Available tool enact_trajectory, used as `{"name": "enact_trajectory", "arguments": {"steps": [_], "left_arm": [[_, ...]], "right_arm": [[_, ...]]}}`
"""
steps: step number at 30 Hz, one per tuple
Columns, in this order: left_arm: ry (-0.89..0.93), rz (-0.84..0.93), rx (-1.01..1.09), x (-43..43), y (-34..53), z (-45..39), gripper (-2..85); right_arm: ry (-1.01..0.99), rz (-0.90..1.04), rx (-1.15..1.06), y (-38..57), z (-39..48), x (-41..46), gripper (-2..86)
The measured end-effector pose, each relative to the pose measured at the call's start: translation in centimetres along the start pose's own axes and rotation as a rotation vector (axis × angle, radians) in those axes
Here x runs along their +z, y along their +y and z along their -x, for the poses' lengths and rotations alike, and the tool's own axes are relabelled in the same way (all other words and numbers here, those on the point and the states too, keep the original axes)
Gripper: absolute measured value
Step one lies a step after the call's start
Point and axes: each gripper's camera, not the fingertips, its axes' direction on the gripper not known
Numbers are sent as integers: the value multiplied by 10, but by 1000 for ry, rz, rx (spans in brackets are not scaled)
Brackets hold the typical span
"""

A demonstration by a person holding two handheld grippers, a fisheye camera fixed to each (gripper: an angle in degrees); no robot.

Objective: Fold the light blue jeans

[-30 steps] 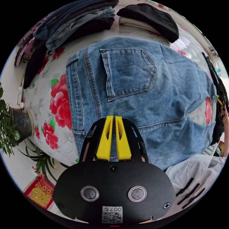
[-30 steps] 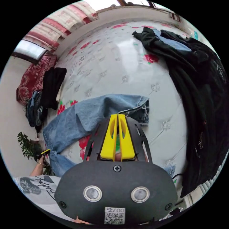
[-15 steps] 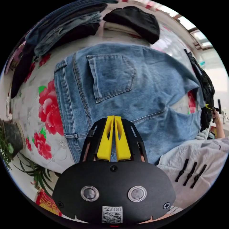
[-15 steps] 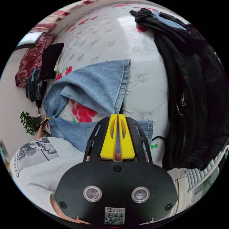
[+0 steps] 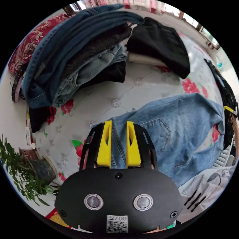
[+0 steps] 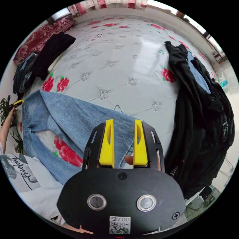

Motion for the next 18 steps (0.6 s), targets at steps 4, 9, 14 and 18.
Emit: {"name": "enact_trajectory", "arguments": {"steps": [4, 9, 14, 18], "left_arm": [[-51, 122, 124, 26, -21, -18, 99], [-5, 101, 137, 19, -7, -5, 6], [97, -133, 111, -42, 48, 14, -8], [191, -385, 28, -113, 134, 42, -9]], "right_arm": [[78, 121, -167, -21, 33, 20, 52], [125, 131, -231, -33, 45, -21, 13], [198, -362, -188, 8, 54, -172, 3], [282, -679, -121, 90, 69, -262, 2]]}}
